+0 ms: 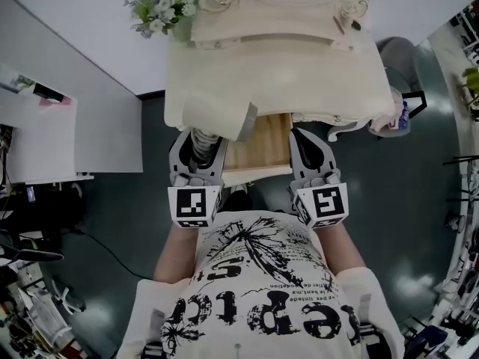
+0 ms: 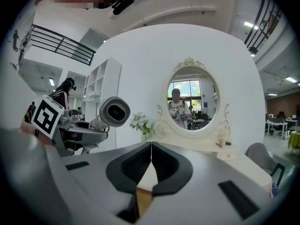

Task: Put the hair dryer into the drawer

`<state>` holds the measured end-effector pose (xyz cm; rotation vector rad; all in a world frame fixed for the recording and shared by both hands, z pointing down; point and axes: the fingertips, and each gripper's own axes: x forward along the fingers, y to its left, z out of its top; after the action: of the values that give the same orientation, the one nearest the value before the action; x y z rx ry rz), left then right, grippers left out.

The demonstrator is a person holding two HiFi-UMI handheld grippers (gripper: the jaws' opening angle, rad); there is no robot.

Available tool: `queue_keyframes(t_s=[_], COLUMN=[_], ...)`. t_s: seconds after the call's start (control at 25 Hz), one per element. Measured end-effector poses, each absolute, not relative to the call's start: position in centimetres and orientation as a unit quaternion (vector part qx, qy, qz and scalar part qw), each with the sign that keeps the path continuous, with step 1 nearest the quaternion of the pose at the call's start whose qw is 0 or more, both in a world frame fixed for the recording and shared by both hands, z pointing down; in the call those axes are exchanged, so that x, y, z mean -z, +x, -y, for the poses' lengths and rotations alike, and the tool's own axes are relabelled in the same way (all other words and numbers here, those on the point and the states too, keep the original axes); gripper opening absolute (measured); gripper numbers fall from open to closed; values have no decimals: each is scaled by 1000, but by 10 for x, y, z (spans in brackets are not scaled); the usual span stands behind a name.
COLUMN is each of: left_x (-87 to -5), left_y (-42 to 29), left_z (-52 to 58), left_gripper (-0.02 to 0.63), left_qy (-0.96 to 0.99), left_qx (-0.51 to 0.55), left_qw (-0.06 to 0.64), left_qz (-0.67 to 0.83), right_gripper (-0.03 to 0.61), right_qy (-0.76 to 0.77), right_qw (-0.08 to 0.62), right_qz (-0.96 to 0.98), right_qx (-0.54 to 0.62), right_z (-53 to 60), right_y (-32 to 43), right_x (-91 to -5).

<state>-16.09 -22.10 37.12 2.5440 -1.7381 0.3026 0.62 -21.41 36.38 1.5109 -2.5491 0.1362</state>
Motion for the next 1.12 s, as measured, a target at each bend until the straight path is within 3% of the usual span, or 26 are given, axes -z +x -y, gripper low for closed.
queue_keyframes(t_s=[0.68,1.12], left_x=[-524,-652], left_y=[-99,-37], left_z=[250,229], left_gripper=[255,256], left_qy=[879,891], left_qx=[-267,-415], left_qw=[81,81], left_qz=[386,164], right_gripper=[18,18], right_qy=[506,488], right_qw=[127,154], right_qz=[844,844], right_qx=[-127,-164], right_z=[242,247], right_y=[30,46], right_x=[-433,-491])
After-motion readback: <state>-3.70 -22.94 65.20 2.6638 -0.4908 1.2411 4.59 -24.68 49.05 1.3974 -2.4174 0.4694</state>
